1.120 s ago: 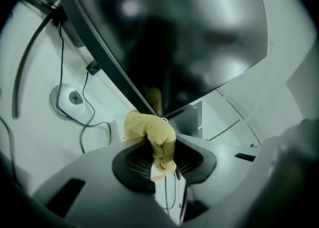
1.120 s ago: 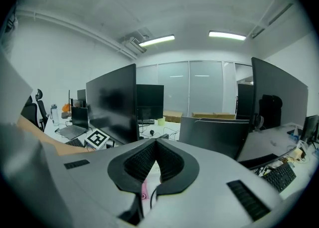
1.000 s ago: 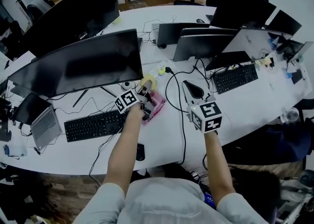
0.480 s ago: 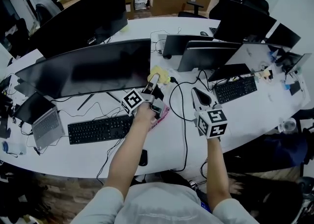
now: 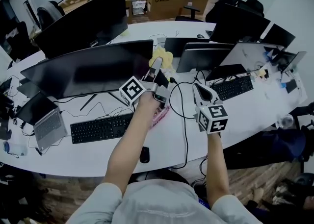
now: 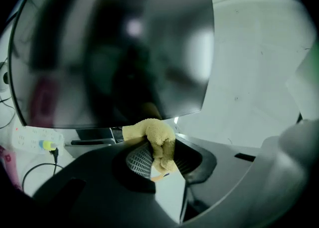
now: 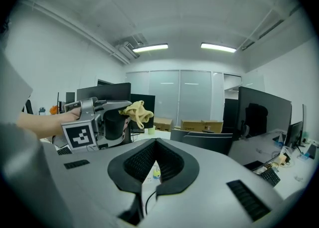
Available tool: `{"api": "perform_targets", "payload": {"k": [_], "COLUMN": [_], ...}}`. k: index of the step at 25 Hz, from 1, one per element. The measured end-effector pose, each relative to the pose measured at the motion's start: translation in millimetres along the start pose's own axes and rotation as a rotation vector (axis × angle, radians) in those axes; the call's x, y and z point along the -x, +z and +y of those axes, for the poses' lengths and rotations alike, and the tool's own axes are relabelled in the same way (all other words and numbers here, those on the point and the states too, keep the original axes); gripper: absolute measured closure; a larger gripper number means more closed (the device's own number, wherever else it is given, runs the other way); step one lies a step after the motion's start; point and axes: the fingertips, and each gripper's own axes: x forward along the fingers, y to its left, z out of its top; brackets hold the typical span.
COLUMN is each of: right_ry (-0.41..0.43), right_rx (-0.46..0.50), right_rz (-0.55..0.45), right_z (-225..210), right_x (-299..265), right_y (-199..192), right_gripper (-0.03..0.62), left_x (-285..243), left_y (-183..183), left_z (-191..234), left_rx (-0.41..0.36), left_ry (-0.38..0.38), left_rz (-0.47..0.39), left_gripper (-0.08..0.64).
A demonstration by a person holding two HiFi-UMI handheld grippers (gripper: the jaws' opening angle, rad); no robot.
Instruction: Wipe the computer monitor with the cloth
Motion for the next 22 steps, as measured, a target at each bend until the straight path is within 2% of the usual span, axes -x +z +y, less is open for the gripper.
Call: {"api": "perform_targets", "payload": {"k": [10,13,14,16,19,22], "right_ry": [-0.012,-0.006,-0.002,0.006,0.027,0.057], "right_rx": [0.010,0.020,0.024,0.034,0.057,0.091], "right_rz": [-0.029,-0.050,-0.057,-0.073,-0.101,-0.129], "right_z": [7,14,17,24,40,58], "right_x": [14,15,15,16,18,20], "right_y": [23,36,41,52,70,89], "right_gripper": [0.568,0.569,0.569,0.568,0.568,0.568], "left_x": [-7,-5,-3,5,28,59], "left_y": [17,26,29,39,56,77], "left_z": [-91,-133,-147,-161,-170,-168], "left_rx": [-0.012,-0.047,-0.094,-0.272,-0.604,-0.991], "left_ry": [-0.103,-0.190,-0.210,-0.187,-0.110,0.020], "left_rz": [-0.040,-0.038,-0.022,0.027,0.105,0.195], "left_gripper": [0.456,0.456,0.456,0.456,0.456,0.456]}}
